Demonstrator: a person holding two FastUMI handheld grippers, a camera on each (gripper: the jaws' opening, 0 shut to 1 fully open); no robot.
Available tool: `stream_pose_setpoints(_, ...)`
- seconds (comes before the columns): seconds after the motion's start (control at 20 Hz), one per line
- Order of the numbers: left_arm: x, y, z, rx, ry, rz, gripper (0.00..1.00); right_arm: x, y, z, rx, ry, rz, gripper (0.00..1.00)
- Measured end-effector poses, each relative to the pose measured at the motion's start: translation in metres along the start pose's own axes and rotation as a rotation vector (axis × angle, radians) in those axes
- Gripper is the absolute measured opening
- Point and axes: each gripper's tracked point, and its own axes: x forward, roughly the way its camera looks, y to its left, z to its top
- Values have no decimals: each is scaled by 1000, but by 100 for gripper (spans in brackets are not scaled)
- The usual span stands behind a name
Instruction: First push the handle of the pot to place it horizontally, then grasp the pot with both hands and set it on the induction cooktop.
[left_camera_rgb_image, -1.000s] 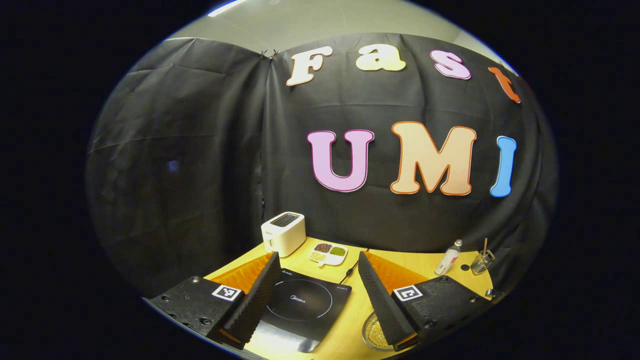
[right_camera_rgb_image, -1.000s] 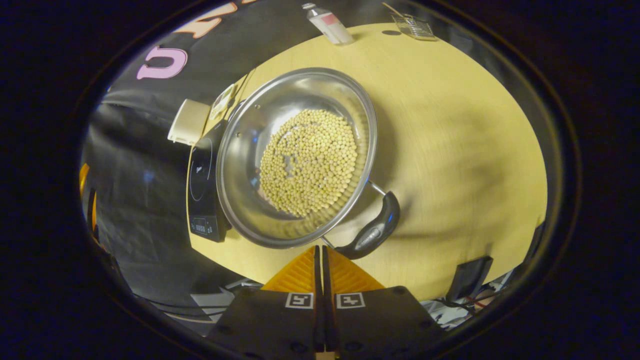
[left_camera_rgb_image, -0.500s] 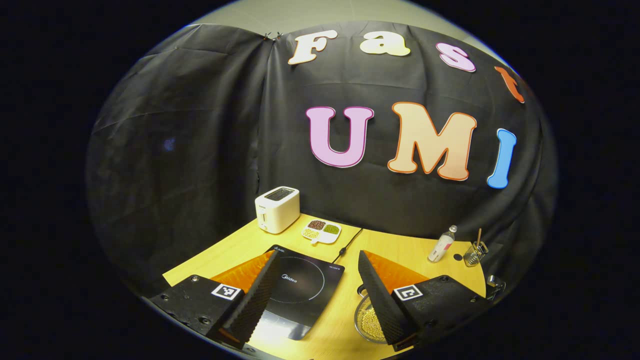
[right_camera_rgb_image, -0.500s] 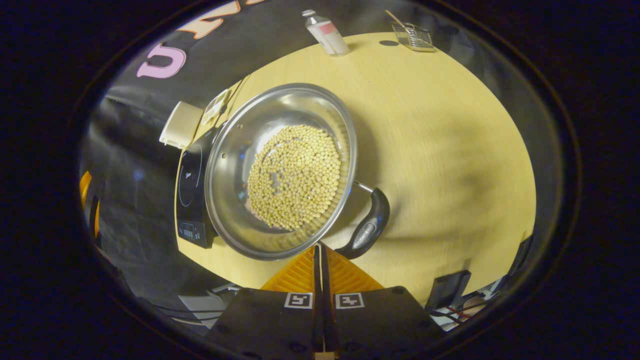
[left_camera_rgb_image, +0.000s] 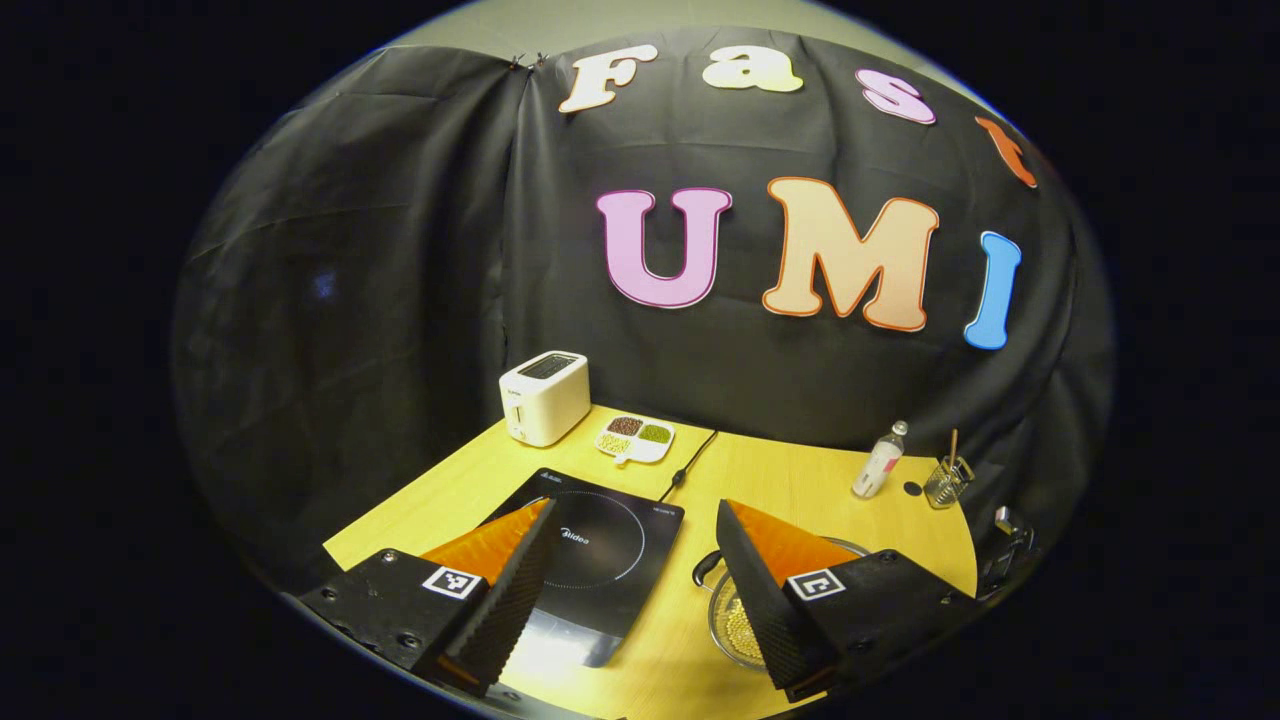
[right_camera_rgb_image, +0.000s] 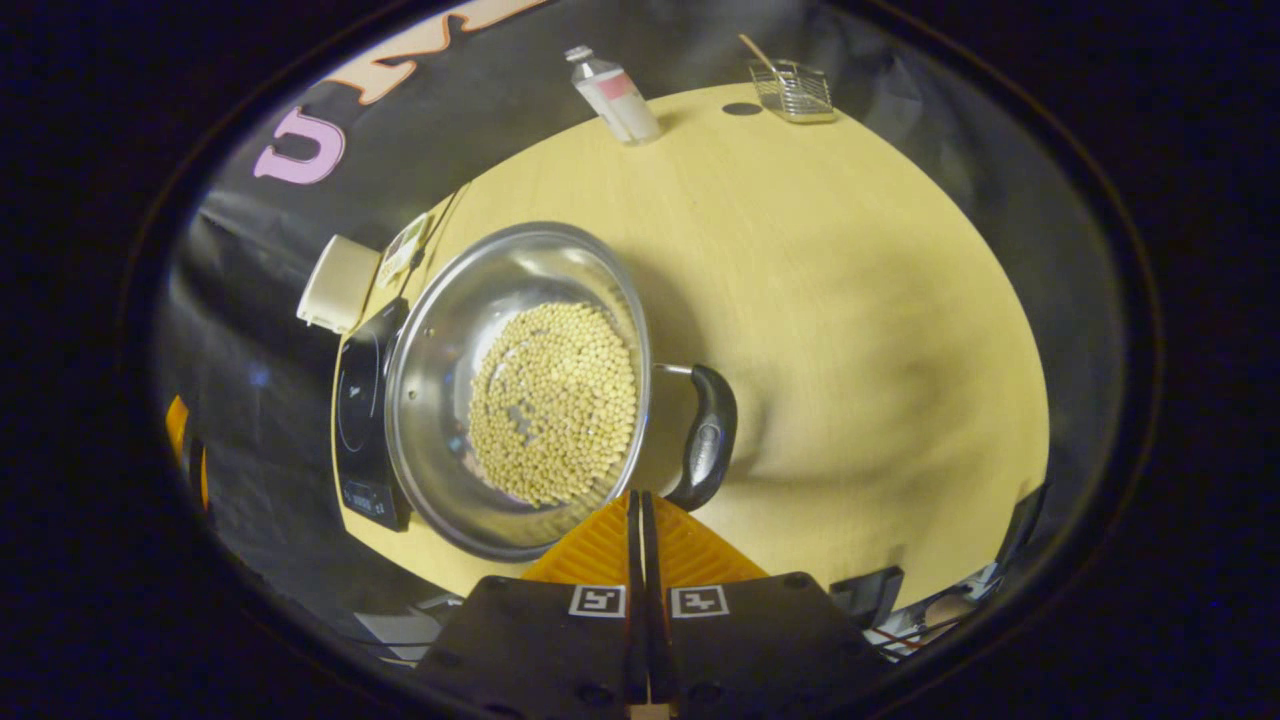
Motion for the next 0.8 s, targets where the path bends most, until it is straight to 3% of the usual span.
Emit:
stream_pose_setpoints(0.35,6,-2,-29,20,73,-5,96,2,-9,19,10,-37,-10,2)
stream_pose_setpoints(0.4,7,-3,-34,20,86,-7,100,1,-10,23,9,-41,-12,2)
stream_pose_setpoints(0.45,8,-3,-38,20,96,-8,95,1,-11,25,9,-45,-14,0)
stream_pose_setpoints(0.8,22,-7,-75,21,183,-13,96,7,-13,45,9,-56,-16,2)
